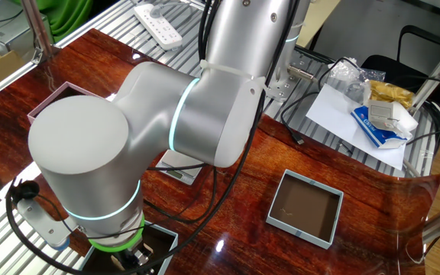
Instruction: Move an object from one box to another
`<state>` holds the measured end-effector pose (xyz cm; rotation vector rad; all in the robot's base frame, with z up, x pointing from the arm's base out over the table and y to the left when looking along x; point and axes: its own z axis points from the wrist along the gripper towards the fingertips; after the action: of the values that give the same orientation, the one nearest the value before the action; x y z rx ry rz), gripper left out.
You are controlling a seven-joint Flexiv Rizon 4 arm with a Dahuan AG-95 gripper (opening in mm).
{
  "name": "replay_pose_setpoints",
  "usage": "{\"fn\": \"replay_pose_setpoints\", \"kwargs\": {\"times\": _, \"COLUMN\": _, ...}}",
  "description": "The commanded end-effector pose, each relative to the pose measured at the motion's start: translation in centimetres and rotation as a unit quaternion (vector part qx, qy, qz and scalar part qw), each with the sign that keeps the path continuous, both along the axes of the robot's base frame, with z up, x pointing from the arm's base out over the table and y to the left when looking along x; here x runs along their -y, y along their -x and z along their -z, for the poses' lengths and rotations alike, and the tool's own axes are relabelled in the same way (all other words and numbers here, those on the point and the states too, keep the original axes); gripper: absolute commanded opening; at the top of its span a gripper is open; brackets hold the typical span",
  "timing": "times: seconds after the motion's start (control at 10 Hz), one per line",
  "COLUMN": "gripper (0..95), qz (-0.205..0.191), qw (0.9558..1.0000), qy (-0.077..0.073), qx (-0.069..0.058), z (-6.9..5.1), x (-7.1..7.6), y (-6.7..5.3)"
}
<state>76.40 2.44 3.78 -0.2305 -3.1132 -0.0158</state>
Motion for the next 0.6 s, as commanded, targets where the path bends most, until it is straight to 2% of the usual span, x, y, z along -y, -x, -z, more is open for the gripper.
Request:
{"fn": "replay_pose_setpoints", "kwargs": {"times": 0.1, "gripper": 19.0, "qz": -0.004, "qw": 1.0, "qy": 0.001, "qx": 0.003, "z": 0.0, "x": -0.02, "y": 0.05}}
{"fn": "replay_pose_setpoints", "kwargs": {"times": 0.2, "gripper": 0.0, "qz": -0.007, "qw": 1.0, "qy": 0.0, "qx": 0.006, "z": -0.02, "x": -0.02, "y": 0.05}}
{"fn": "replay_pose_setpoints", "kwargs": {"times": 0.6, "gripper": 0.0, "qz": -0.007, "qw": 0.9999, "qy": 0.0, "qx": 0.01, "z": -0.09, "x": -0.01, "y": 0.05}}
